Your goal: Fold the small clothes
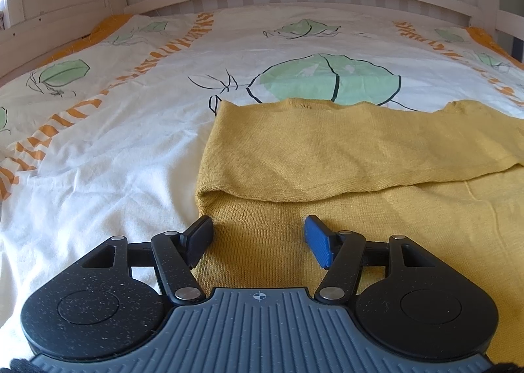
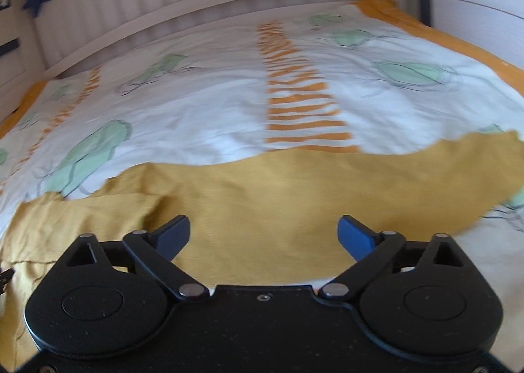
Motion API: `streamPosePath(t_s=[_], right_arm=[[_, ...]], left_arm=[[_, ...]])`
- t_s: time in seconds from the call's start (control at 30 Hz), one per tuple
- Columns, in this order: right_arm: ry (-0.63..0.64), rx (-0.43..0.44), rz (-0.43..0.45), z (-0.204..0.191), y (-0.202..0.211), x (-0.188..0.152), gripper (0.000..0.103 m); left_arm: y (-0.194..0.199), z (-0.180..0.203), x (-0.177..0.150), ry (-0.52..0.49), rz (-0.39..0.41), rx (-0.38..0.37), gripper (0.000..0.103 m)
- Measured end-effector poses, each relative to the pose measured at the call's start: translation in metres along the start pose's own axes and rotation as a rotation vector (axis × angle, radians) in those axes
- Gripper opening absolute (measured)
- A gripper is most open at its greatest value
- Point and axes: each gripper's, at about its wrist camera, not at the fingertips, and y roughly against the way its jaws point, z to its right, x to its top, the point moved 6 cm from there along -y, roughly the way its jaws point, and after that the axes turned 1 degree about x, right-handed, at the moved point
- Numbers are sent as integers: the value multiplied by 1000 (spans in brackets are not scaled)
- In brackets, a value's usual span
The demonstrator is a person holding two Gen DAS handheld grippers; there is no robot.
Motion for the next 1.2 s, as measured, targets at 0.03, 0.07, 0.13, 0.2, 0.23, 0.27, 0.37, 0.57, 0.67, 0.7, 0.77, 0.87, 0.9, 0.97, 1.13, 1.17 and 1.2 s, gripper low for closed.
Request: streamPosePath(t_s=[0.03,0.07,0.13,0.2,0.23,0.27,0.37,0.57,0.67,0.7,0.77,0.87,0.9,0.97,1.13,1.17,1.2], right_arm=[[-18,-20,4,14,5,2,100],[-37,-39,8,28,9,4,101],[-77,-73,20,56,19,8,101],[-117,-108,36,82,28,14,101],[-137,-123,44,94,31,16,101],[-158,-139,52,107,34,19,101],[-217,-183,70,139,40,25,101],[-336,-226,76,191,33,30,101],[-374,-234,67,208,24,30,101],[-391,-241,60,212,21,29,102],[-422,-219,60,220,14,28,102],[-488,-186,75,231,5,27,102],[-517,-181,87,235,3,27,101],[-571,-173,114,241,0,27,90],[-640,-202,96,253,-3,27,37],[-636,-196,97,252,-2,28,26],[-628,-195,98,250,-1,29,20]], left_arm=[[3,0,3,31,-13,-16,60],[7,0,6,72,-20,-41,60],[20,4,17,157,-11,-94,60],[31,17,32,175,8,-115,60],[36,26,39,164,18,-131,61],[39,37,46,147,27,-155,61],[42,70,61,115,26,-227,61],[27,125,63,128,-35,-304,61],[20,141,58,119,-64,-311,61],[18,144,56,121,-76,-319,61],[18,151,52,112,-90,-330,61],[21,157,47,82,-103,-333,61],[22,157,46,75,-107,-332,61],[23,155,43,66,-113,-326,61],[26,145,35,36,-117,-305,61],[27,143,34,33,-119,-301,61],[27,140,32,33,-122,-298,61]])
